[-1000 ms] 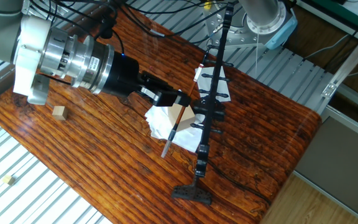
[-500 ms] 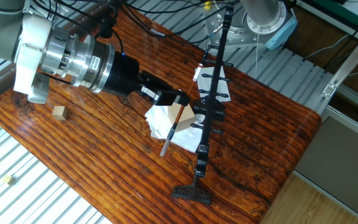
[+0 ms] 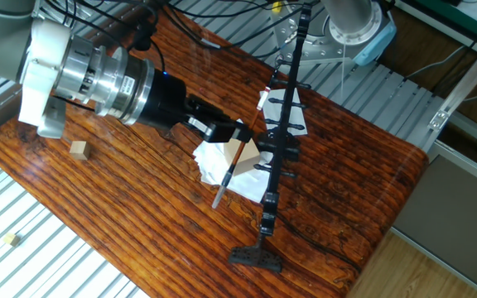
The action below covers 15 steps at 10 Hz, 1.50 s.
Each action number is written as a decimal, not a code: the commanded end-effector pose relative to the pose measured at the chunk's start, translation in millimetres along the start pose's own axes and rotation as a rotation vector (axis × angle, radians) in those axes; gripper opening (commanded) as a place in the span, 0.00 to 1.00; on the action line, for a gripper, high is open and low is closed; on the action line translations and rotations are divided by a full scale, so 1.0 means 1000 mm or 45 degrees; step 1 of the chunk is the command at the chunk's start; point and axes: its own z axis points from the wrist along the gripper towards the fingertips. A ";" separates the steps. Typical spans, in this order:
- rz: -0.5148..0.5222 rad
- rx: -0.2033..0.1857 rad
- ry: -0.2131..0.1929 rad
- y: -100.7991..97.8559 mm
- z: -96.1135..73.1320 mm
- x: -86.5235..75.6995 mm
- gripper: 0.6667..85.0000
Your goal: Place the brush on the pen rack
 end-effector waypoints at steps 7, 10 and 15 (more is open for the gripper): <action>-0.143 0.047 0.021 -0.016 -0.004 0.003 0.01; -0.229 0.132 -0.003 -0.040 -0.012 -0.007 0.01; -0.501 0.327 -0.094 -0.075 -0.020 -0.034 0.01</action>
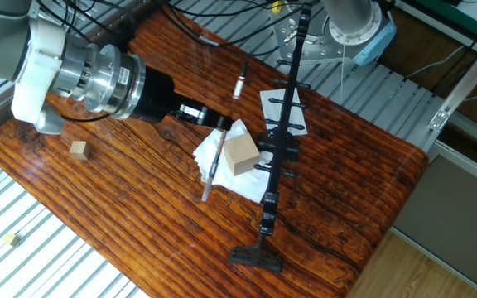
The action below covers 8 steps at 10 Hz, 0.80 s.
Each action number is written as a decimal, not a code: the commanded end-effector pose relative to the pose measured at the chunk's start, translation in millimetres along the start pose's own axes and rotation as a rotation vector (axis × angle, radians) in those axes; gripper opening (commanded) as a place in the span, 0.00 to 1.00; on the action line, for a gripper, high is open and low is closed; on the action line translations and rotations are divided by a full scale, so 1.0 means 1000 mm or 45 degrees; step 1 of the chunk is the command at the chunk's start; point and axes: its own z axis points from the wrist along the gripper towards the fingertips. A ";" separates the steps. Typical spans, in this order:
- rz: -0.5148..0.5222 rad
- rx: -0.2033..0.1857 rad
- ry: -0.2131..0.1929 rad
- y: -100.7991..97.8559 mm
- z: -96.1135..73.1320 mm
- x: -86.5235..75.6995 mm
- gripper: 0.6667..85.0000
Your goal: Place the brush on the pen rack
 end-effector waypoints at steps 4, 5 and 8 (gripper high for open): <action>-0.265 0.123 -0.124 -0.023 -0.008 -0.022 0.01; -0.298 0.101 -0.158 -0.019 -0.010 -0.027 0.01; -0.399 0.091 -0.237 -0.015 -0.016 -0.039 0.01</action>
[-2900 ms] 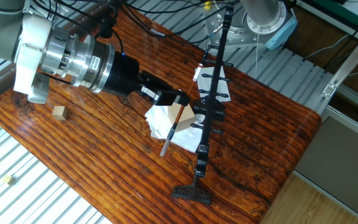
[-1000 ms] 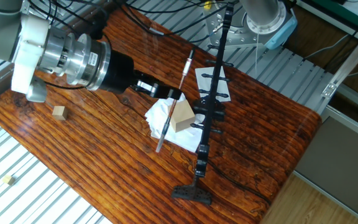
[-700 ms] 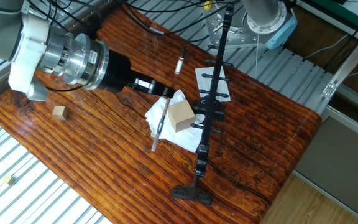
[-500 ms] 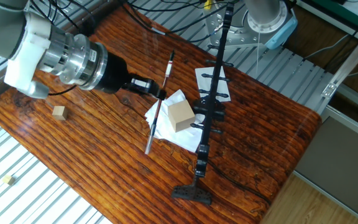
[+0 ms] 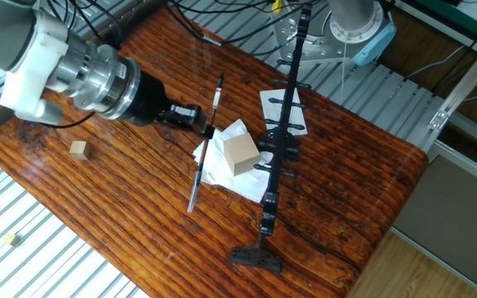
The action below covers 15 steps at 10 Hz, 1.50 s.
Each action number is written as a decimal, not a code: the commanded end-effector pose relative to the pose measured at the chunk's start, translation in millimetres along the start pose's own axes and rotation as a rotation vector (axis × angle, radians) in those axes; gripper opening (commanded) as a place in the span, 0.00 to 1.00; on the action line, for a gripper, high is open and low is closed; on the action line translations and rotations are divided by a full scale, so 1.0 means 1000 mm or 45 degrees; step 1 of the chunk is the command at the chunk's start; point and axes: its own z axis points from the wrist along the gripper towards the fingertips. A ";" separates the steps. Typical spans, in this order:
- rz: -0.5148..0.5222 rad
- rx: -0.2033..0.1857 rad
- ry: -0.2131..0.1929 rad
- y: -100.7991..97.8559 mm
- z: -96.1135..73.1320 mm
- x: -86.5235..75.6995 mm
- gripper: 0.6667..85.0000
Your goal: Place the brush on the pen rack
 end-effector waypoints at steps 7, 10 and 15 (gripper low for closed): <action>-0.121 -0.199 -0.140 0.043 -0.011 -0.021 0.01; -0.107 -0.270 -0.143 0.059 -0.016 -0.019 0.01; -0.065 -0.353 -0.138 0.077 -0.023 -0.013 0.01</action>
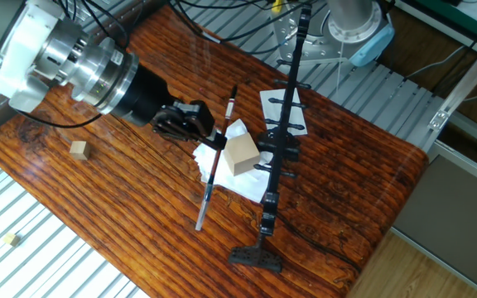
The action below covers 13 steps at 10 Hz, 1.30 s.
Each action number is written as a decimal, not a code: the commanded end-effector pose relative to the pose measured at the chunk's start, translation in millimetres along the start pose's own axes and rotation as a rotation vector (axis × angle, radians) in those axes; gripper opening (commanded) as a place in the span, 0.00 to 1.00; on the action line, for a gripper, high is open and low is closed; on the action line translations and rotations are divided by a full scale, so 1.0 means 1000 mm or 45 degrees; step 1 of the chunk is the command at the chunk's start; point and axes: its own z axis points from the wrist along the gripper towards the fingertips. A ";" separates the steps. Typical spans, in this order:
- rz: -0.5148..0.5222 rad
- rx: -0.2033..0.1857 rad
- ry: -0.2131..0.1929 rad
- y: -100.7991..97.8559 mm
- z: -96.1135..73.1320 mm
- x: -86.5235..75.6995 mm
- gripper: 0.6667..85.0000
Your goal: Place the brush on the pen rack
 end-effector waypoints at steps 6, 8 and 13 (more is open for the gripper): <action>-0.206 0.038 -0.035 -0.001 -0.004 -0.006 0.01; -0.219 0.018 -0.037 0.004 -0.005 -0.005 0.01; -0.107 0.004 -0.015 0.004 -0.003 -0.004 0.01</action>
